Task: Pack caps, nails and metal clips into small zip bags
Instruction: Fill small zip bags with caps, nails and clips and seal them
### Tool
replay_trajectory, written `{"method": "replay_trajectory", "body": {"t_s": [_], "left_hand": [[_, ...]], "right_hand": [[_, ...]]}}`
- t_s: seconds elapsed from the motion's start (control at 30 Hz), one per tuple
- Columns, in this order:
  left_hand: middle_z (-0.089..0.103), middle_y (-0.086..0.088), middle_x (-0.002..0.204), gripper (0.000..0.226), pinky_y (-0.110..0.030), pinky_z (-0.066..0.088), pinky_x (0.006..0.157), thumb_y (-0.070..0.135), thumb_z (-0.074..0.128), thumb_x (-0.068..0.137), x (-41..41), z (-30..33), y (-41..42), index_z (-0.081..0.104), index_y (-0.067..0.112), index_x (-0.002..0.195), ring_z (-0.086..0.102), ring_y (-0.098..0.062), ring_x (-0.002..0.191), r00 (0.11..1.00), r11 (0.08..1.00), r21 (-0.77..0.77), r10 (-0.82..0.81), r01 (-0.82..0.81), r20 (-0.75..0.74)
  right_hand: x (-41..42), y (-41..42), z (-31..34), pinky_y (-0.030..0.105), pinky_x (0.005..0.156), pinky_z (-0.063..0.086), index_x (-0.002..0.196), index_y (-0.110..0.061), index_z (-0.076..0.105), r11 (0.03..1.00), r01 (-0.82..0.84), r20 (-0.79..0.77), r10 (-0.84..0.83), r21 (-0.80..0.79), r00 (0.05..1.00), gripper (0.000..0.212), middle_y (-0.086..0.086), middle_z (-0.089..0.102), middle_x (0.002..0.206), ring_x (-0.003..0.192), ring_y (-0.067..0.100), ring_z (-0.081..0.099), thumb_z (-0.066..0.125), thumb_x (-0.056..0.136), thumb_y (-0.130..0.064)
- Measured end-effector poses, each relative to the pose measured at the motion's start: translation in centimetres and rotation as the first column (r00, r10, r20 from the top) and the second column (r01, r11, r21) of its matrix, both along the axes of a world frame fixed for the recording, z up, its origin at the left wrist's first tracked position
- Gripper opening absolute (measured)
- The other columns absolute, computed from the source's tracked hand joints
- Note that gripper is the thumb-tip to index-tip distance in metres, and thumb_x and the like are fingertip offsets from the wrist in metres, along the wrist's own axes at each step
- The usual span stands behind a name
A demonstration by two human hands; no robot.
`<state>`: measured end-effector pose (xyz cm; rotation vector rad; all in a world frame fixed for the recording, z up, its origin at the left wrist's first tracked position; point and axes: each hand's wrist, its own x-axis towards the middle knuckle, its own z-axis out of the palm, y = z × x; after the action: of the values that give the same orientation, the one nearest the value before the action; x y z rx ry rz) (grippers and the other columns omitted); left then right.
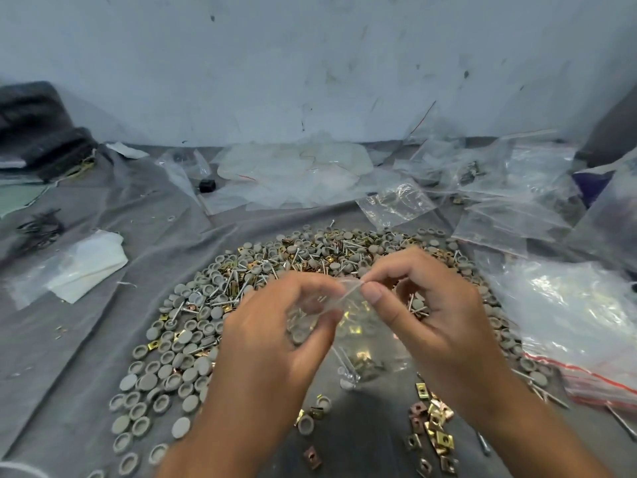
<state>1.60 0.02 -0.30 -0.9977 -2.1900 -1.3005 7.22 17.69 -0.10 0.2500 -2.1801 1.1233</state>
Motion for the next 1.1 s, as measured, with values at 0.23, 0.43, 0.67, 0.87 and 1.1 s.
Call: {"method": "replay_trajectory", "body": {"t_s": [0.23,0.43,0.67,0.87,1.1], "left_hand": [[0.076,0.009,0.091,0.027,-0.039,0.057,0.076,0.039,0.078,0.079,0.2,-0.2,0.5,0.059,0.035,0.097,0.074,-0.015,0.09,0.963,0.969,0.232,-0.137,0.082,0.234],[0.076,0.008,0.096,0.031,-0.03,0.057,0.08,0.035,0.081,0.079,0.1,0.0,0.9,0.058,0.038,0.1,0.074,-0.016,0.092,0.97,0.948,0.306,-0.154,0.092,0.186],[0.075,0.008,0.088,0.036,-0.019,0.053,0.081,0.023,0.083,0.078,0.1,0.0,1.1,0.056,0.035,0.099,0.073,-0.016,0.089,0.979,0.946,0.32,-0.114,0.055,0.169],[0.076,0.009,0.086,0.037,-0.018,0.051,0.081,0.027,0.083,0.077,0.0,0.1,1.0,0.055,0.036,0.098,0.074,-0.014,0.087,0.971,0.949,0.313,-0.108,0.037,0.212],[0.076,0.007,0.089,0.036,-0.024,0.051,0.083,0.034,0.082,0.078,-0.2,0.3,0.8,0.052,0.034,0.098,0.073,-0.017,0.091,0.965,0.954,0.292,-0.139,0.07,0.223]], "right_hand": [[0.1,-0.5,0.0,0.039,0.069,0.051,0.099,-0.034,0.066,0.973,-0.046,0.097,0.07,-0.227,0.993,0.013,-0.01,0.069,0.091,0.081,0.019,0.065,0.059,0.095,-0.044],[0.3,-1.0,0.1,0.017,0.069,0.047,0.096,-0.029,0.068,0.982,-0.006,0.129,0.031,-0.188,0.991,0.019,-0.016,0.066,0.089,0.085,0.011,0.064,0.057,0.098,-0.045],[0.3,-1.4,-0.1,0.012,0.071,0.042,0.098,-0.026,0.067,0.981,0.011,0.145,0.018,-0.194,0.989,0.014,-0.024,0.062,0.085,0.084,0.004,0.062,0.057,0.101,-0.036],[0.3,-1.2,-0.1,0.014,0.074,0.044,0.098,-0.026,0.067,0.992,0.008,0.177,0.015,-0.13,0.984,0.012,-0.012,0.065,0.091,0.091,0.013,0.063,0.06,0.1,-0.036],[0.2,-1.5,-0.5,0.017,0.072,0.042,0.093,-0.026,0.062,0.996,0.0,0.132,0.011,-0.086,0.991,0.019,-0.011,0.06,0.087,0.086,0.015,0.06,0.051,0.099,-0.04]]}}
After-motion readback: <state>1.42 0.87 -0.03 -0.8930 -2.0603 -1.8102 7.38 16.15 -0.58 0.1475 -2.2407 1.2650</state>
